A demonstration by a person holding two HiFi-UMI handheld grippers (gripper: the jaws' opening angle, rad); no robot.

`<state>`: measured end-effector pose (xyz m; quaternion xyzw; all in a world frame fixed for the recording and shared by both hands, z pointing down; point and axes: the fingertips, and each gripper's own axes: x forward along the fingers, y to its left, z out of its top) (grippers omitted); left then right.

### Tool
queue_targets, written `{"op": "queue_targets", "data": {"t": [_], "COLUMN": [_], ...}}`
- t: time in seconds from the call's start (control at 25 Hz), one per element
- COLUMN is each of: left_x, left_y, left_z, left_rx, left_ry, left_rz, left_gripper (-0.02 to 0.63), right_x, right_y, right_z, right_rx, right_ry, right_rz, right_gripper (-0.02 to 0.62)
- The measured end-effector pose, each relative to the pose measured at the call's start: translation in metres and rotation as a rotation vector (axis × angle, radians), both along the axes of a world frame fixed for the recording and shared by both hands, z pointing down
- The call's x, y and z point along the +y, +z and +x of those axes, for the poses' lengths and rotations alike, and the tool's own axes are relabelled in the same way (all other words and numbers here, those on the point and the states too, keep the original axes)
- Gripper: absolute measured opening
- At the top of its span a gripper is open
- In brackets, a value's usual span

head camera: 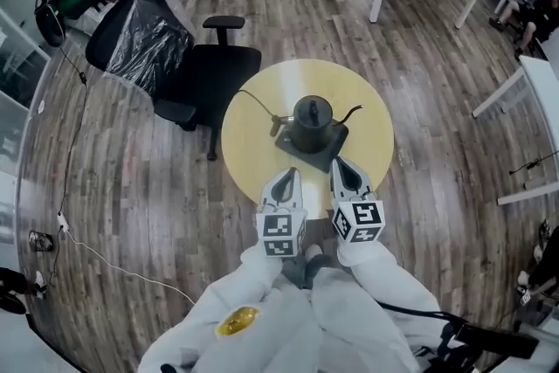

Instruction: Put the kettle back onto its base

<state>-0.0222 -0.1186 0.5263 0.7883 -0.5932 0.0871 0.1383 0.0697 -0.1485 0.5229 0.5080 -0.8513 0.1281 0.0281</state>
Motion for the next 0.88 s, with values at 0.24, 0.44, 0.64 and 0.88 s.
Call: {"op": "queue_targets", "data": {"t": [0.24,0.44,0.64,0.88], "left_x": [0.024,0.028,0.030,0.030], "left_y": [-0.012,-0.026,-0.023,-0.023], "left_z": [0.010,0.006,-0.001,-0.010], "left_rx": [-0.012,0.005,-0.006,-0.026], "left_ry": [0.039,0.044,0.047,0.002], "left_rz": [0.024,0.041,0.039,0.052], "left_gripper": [0.000,0.000,0.001,0.000], "right_x": [0.032,0.043,0.043,0.044], "right_y": [-0.005,-0.023,-0.025,-0.028], "right_z": [-0.008,-0.020,-0.020,-0.027], "right_rx": [0.037,0.074,0.079,0.094], "right_ry": [-0.028,-0.055,-0.025,-0.043], "right_rz": [0.018,0.065,0.064,0.081], "right_gripper": [0.012,0.012,0.012,0.011]}}
